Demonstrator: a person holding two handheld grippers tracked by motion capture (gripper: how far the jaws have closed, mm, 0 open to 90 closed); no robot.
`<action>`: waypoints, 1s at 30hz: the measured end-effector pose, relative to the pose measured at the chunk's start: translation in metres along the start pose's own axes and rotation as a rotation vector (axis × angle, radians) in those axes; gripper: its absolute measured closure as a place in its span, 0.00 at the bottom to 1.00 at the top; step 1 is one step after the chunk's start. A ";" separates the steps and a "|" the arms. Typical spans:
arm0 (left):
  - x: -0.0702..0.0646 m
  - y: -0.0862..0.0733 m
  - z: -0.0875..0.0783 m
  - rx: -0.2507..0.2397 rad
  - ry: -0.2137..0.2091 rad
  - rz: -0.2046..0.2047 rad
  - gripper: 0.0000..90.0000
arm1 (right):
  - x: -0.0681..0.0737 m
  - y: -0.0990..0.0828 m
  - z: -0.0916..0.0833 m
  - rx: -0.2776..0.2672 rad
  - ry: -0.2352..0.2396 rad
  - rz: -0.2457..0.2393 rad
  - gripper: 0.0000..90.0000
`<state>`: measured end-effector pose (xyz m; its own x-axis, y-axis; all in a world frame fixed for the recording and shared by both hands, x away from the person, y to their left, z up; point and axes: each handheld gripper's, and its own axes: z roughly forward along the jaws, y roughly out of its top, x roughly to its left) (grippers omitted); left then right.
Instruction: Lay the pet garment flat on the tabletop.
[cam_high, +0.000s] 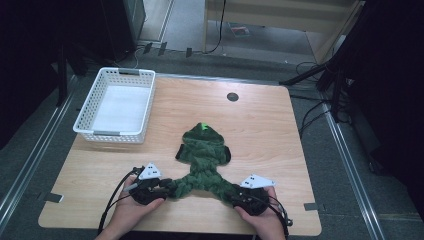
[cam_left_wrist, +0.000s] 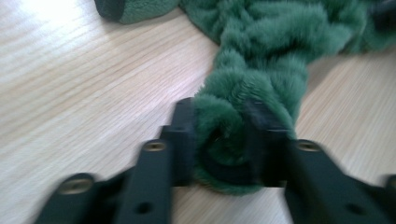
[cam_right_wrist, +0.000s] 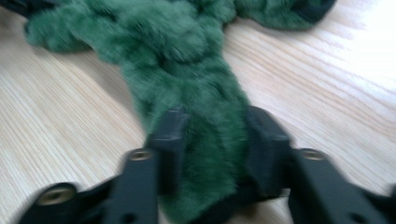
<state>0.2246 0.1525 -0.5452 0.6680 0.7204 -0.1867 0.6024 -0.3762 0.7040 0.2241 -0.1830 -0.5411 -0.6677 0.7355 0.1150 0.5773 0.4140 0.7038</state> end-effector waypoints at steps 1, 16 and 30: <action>0.000 -0.001 -0.001 -0.001 0.003 0.029 0.82 | -0.002 -0.001 -0.001 0.002 0.000 -0.010 0.83; 0.009 -0.010 -0.001 -0.070 -0.042 0.094 0.64 | -0.025 0.067 -0.011 -0.195 0.004 0.101 0.62; 0.011 -0.011 -0.002 -0.074 -0.056 0.068 0.64 | -0.047 0.171 0.131 0.012 -0.063 0.257 0.53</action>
<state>0.2250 0.1657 -0.5539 0.7309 0.6602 -0.1731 0.5224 -0.3778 0.7645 0.4158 -0.0766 -0.5184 -0.4681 0.8493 0.2442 0.7297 0.2157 0.6488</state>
